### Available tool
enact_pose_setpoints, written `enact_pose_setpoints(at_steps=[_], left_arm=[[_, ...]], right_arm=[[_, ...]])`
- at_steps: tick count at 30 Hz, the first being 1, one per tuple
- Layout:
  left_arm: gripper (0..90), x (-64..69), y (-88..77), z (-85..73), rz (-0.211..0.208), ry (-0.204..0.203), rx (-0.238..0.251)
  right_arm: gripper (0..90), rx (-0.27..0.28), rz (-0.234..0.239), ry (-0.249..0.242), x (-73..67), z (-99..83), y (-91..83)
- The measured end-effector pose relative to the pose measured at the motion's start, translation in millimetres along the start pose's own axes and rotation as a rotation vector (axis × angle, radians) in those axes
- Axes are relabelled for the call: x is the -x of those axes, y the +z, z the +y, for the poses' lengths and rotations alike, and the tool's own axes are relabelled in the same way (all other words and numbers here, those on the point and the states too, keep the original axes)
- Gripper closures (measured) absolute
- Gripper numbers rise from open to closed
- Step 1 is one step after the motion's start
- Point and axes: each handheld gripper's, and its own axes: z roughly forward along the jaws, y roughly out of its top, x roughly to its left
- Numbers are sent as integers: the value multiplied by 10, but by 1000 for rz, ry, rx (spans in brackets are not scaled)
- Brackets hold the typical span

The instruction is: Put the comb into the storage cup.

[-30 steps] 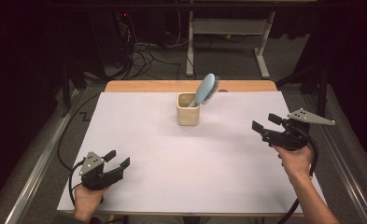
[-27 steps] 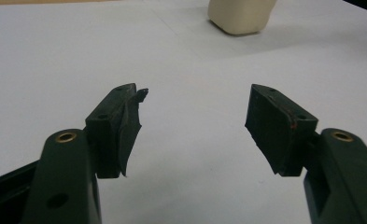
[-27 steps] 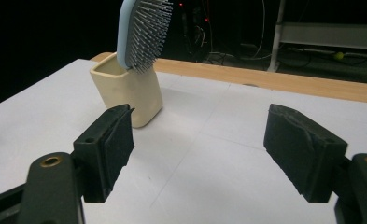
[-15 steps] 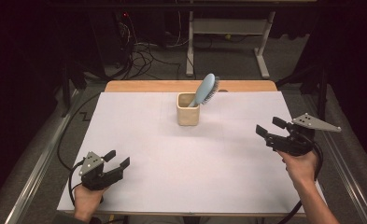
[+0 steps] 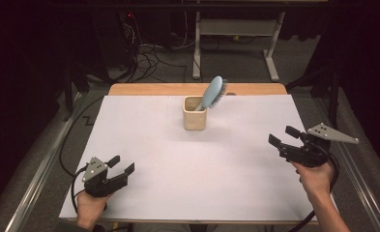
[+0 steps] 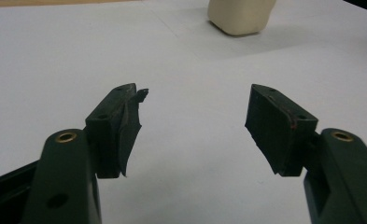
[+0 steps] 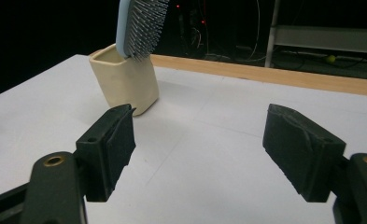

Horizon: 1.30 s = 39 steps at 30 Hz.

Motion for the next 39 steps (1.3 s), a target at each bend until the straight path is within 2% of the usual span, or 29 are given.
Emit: enact_pose_setpoints(at_steps=[13, 39], left_arm=[[355, -3, -12, 0, 1, 0, 1], [356, -6, -24, -1, 4, -1, 4]], right_arm=[[260, 12, 2, -2, -9, -39, -105], [261, 12, -16, 22, 24, -251, -300]])
